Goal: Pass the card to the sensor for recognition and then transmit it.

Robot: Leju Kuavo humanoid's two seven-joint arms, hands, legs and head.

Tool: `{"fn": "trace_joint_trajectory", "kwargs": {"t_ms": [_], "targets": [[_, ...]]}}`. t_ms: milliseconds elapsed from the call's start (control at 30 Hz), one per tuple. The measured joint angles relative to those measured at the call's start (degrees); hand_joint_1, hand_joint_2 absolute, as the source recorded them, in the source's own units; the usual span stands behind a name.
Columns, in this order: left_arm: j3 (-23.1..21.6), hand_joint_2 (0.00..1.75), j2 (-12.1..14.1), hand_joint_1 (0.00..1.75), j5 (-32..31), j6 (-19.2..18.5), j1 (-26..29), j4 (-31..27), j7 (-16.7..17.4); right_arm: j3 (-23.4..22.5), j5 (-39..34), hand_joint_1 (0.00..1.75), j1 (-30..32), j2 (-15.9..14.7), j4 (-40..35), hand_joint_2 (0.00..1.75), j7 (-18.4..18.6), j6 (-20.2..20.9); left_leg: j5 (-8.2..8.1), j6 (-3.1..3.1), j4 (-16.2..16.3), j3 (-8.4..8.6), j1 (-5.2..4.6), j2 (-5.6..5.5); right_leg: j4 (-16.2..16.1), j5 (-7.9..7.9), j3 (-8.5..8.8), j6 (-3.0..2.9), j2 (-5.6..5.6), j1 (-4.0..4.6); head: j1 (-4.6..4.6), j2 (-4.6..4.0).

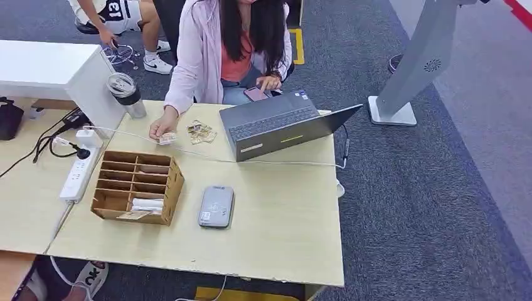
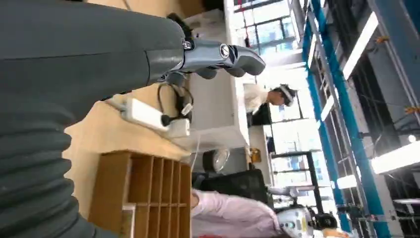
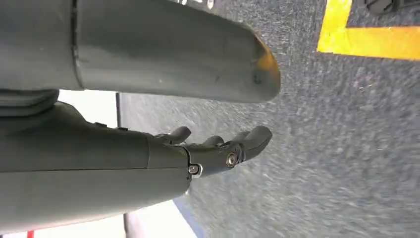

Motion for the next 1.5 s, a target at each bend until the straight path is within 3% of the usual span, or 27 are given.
{"fn": "trace_joint_trajectory", "kwargs": {"t_ms": [100,200,300,400,467,533,633,733,867,1000,1500], "targets": [[-6.0,1.75,5.4,0.0,-0.3,10.7,-4.1,-0.2,2.9,1.3,0.9,0.0,-0.4,-0.8,0.0,0.0,-0.1,1.4,0.15,-0.07,0.0,0.0,0.02,-0.04,0.0,0.03,0.05,-0.02,-0.04,0.02,-0.02,0.0],[-10.7,1.75,9.1,0.0,0.2,13.1,-6.3,-0.2,3.3,2.2,1.0,0.0,-0.6,-1.4,0.0,0.0,-0.2,1.6,0.16,-0.08,0.0,0.03,0.02,0.04,0.1,0.03,0.06,-0.03,0.05,0.03,-0.09,0.0],[-13.3,1.75,11.2,0.0,0.4,13.9,-6.5,-0.2,3.3,2.5,1.1,0.0,-0.6,-1.7,0.0,0.0,-0.2,1.6,0.16,-0.08,0.0,0.01,0.01,0.07,0.1,0.04,0.03,-0.04,0.09,0.02,0.0,0.0],[-14.9,1.75,13.1,0.0,-4.9,18.1,-8.3,-0.1,4.7,3.3,2.1,0.0,-0.6,-2.0,0.0,0.0,-0.8,2.3,0.15,-0.08,0.0,-0.01,0.01,0.03,0.0,0.03,-0.06,-0.03,0.05,0.0,-0.02,0.0],[-16.3,1.75,15.5,0.0,-14.1,23.8,-13.8,3.1,8.8,4.2,3.3,0.0,-0.8,-2.4,0.0,0.0,-1.7,3.6,0.24,-0.02,0.0,-0.09,0.02,-0.21,0.0,0.04,-0.03,-0.03,-0.28,0.01,0.02,0.0],[-17.8,1.75,18.9,0.0,-28.2,30.0,-21.8,9.8,14.1,5.2,4.4,0.0,-1.3,-2.7,0.0,0.0,-3.0,4.8,0.41,-0.08,0.0,-0.09,0.02,-0.39,0.1,0.13,-0.04,-0.03,-0.42,0.02,-0.02,0.0],[-21.2,1.75,23.2,0.0,-47.6,35.3,-34.9,23.8,21.1,6.6,5.7,0.0,-2.0,-3.5,0.0,0.0,-4.6,6.1,0.72,-0.12,-0.1,-0.15,0.05,-0.38,0.1,0.37,-0.09,-0.07,-0.39,0.04,-0.11,0.0],[-25.3,1.75,26.8,0.0,-60.9,39.0,-46.3,39.6,26.1,7.9,6.7,0.0,-2.4,-4.2,0.0,0.0,-5.9,7.0,0.85,-0.15,-0.1,-0.21,0.05,-0.1,0.2,0.64,-0.29,-0.05,-0.07,0.06,-0.2,0.0],[-29.4,1.75,29.4,0.0,-69.2,40.1,-58.5,55.8,30.0,9.2,7.5,0.0,-2.5,-4.8,0.0,0.0,-6.4,7.5,1.02,-0.07,-0.1,-0.6,0.02,0.23,0.2,0.98,-0.52,0.0,0.28,0.06,-0.09,0.0],[-31.4,1.75,30.3,0.0,-70.7,40.3,-63.7,63.8,30.8,9.8,7.8,0.0,-2.4,-4.9,0.0,0.0,-6.5,7.6,1.01,-0.06,0.0,-0.81,0.01,0.46,0.2,1.03,-0.72,0.07,0.53,0.04,-0.05,0.0],[-32.7,1.75,32.0,0.0,-71.1,41.1,-65.0,69.9,30.3,10.8,7.9,0.0,-2.3,-5.1,0.0,0.0,-8.2,7.8,1.02,-0.06,-0.1,-0.84,0.02,0.44,0.2,1.02,-0.79,0.06,0.52,0.04,0.0,0.0]]}}
